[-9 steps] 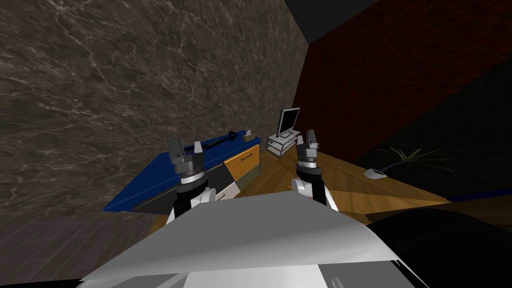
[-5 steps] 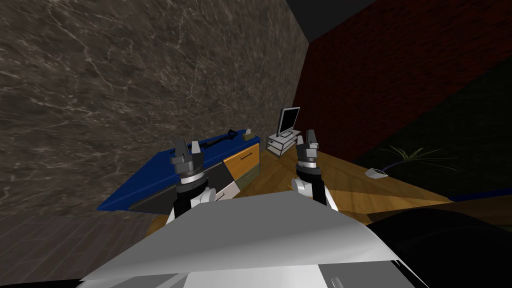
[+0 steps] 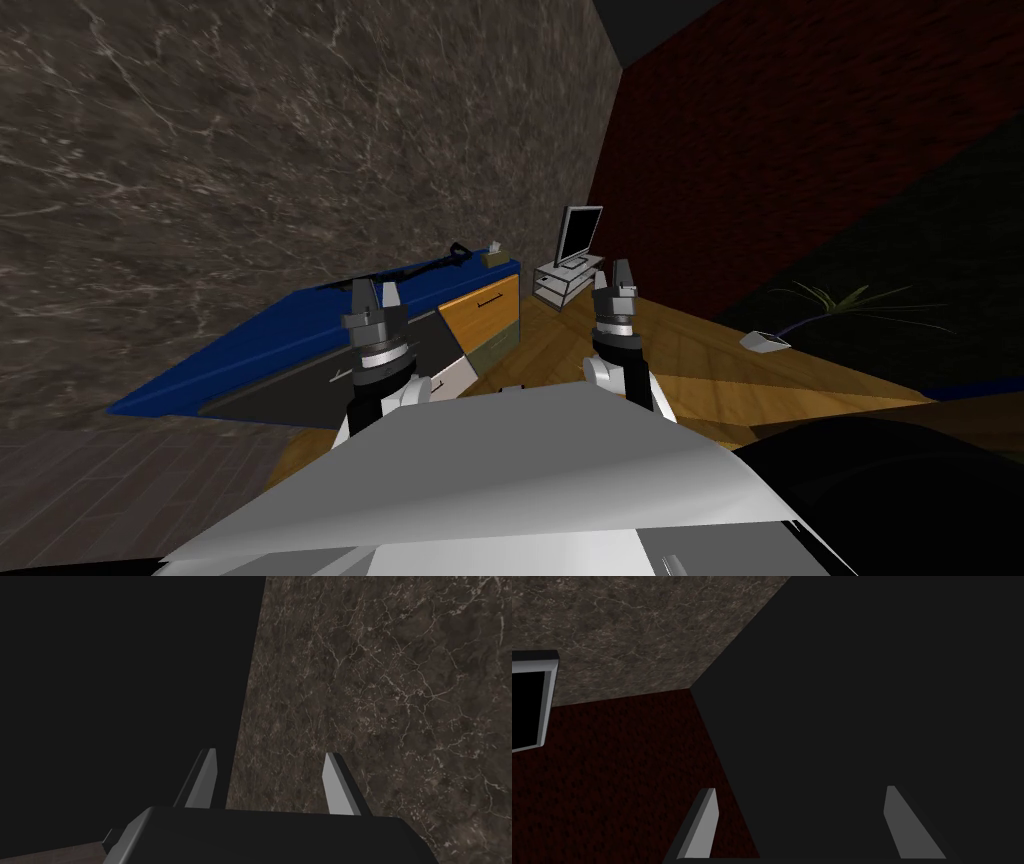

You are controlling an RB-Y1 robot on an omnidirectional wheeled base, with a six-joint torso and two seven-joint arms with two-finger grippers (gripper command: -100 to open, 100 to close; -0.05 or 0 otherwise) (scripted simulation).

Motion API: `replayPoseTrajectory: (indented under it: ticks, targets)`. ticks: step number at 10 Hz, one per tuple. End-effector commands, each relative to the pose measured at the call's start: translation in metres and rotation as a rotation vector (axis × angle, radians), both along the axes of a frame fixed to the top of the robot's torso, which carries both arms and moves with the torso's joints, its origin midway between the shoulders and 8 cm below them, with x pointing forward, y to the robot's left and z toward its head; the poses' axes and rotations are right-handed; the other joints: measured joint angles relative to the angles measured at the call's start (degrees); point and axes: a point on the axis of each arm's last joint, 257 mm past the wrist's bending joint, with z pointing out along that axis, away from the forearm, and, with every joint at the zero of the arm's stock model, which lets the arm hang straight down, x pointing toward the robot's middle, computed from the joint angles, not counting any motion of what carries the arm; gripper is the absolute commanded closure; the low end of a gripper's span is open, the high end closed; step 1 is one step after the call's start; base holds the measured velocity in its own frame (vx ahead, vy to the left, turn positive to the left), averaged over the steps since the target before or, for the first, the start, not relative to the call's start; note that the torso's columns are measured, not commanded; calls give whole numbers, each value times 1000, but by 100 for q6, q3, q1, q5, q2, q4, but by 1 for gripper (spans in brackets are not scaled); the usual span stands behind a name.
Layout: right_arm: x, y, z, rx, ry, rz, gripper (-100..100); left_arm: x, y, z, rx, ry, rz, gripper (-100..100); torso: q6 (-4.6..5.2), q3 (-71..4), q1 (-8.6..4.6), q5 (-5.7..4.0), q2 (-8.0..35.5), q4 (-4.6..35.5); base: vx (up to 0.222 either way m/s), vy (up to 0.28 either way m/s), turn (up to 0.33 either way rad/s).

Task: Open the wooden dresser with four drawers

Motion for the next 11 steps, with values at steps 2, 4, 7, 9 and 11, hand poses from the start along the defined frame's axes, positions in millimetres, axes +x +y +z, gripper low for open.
replayPoseTrajectory:
  ticks: [2, 4, 7, 9, 11]
  targets:
    - [0, 0, 0, 0, 1, 0, 0, 6, -4, -7, 40, 26, -17, -100, 0, -1242, -2, 0, 614, 611, 18, -22, 22]
    - [0, 0, 0, 0, 1, 0, 0, 15, -4, -16, 67, 57, -25, -100, 0, -1382, -8, -2, 679, 683, 27, -48, 36]
    - [0, 0, 0, 0, 1, 0, 0, 36, 5, -41, 88, 138, -20, -100, 0, -1389, -13, -4, 682, 689, 64, -103, 72]
    - [0, 0, 0, 0, 1, 0, 0, 54, 18, -64, 82, 205, -4, -100, -1, -1385, -4, -1, 687, 691, 70, -130, 95]
    - [0, 0, 0, 0, 1, 0, 0, 65, 27, -79, 71, 249, 10, -100, 0, -1382, 0, 0, 693, 693, 63, -120, 69]
